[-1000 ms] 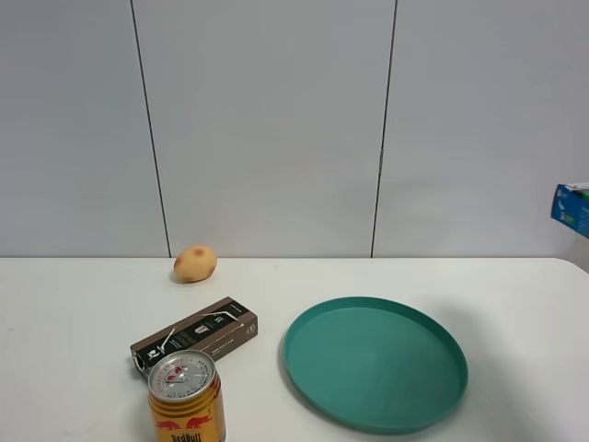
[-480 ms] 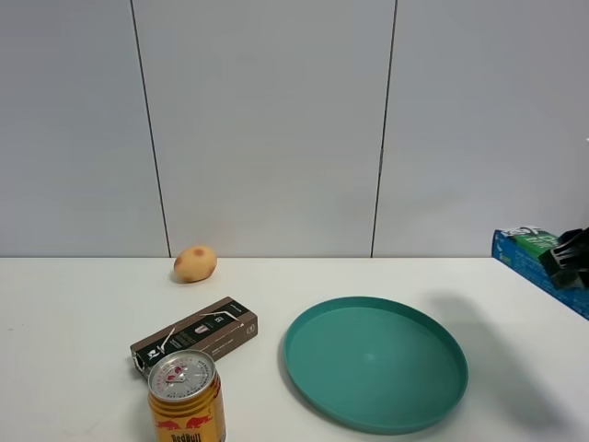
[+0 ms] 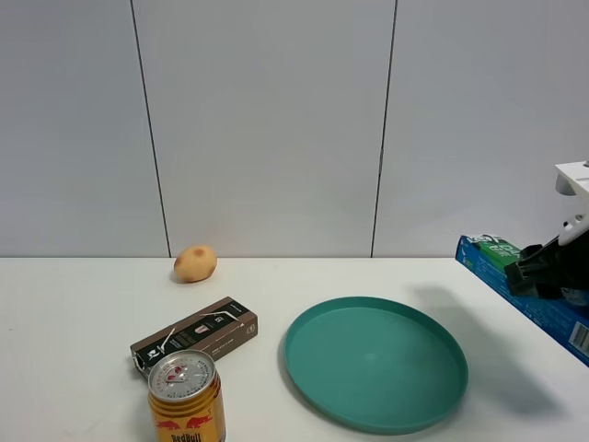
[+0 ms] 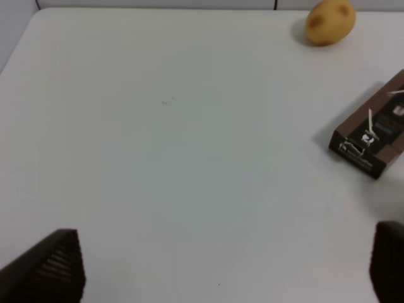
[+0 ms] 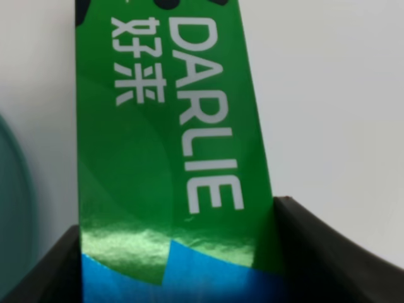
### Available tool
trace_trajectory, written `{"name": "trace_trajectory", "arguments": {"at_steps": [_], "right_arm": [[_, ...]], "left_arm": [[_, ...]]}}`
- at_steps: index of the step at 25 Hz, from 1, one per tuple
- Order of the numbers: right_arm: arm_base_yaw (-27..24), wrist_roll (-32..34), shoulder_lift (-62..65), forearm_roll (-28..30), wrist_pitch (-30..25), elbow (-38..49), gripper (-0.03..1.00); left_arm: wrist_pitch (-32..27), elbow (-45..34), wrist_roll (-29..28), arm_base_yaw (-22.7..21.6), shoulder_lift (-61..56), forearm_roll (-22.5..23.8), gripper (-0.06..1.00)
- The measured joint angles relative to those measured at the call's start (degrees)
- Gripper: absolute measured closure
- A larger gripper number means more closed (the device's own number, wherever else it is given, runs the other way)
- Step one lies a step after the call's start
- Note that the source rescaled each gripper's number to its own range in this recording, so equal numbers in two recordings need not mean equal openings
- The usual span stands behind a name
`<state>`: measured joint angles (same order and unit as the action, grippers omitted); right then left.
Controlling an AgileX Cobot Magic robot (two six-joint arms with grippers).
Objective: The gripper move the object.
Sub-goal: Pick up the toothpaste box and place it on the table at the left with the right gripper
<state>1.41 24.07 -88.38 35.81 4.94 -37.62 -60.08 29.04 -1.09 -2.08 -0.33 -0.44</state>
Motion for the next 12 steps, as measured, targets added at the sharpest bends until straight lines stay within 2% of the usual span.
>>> {"name": "trace_trajectory", "arguments": {"at_steps": [12], "right_arm": [[-0.1,0.0,-9.1,0.0,3.8,-4.8,0.97]], "left_arm": [[0.0,0.0,0.0,0.0,0.0,0.0,-0.06]]}}
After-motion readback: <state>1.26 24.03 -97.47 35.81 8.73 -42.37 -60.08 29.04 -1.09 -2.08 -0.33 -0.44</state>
